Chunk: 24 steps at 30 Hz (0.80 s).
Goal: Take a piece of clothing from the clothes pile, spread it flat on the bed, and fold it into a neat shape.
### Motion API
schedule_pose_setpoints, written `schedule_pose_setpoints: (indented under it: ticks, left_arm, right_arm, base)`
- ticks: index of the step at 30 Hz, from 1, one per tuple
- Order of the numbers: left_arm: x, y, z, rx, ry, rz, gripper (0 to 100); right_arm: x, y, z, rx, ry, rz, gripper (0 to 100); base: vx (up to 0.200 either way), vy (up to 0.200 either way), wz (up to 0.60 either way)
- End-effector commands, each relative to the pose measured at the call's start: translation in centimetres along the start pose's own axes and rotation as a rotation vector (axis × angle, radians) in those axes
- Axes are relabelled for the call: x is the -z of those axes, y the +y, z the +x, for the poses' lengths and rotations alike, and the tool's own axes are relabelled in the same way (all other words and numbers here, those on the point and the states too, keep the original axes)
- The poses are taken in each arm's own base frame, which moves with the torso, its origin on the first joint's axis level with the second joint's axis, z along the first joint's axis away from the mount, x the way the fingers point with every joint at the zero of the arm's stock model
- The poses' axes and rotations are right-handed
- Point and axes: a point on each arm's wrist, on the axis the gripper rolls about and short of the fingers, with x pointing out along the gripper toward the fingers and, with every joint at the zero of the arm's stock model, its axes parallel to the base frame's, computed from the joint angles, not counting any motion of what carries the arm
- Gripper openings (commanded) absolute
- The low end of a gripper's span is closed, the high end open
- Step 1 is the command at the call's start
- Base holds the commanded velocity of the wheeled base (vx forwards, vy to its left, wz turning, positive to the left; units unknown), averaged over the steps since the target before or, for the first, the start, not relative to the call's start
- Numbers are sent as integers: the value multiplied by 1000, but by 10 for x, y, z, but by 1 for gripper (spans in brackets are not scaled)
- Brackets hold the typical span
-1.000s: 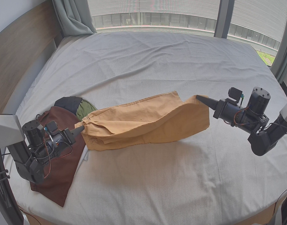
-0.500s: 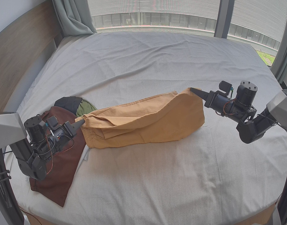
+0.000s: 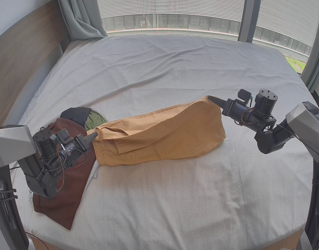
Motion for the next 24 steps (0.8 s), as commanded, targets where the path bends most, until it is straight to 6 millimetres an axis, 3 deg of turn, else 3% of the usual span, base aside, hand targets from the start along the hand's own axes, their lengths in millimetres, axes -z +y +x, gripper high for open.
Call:
schedule_pose_setpoints:
  ticks: [1, 9, 24]
  left_arm:
    - [4, 10, 9, -7, 3, -4, 0]
    - [1, 19, 23, 4, -21, -6, 0]
    - [4, 31, 29, -8, -26, -8, 0]
  right_arm:
    - [7, -10, 9, 2, 7, 10, 0]
    - [9, -24, 24, 6, 11, 15, 0]
    - [16, -51, 46, 17, 9, 17, 0]
  base:
    - [0, 0, 0]
    - [0, 0, 0]
    - [0, 0, 0]
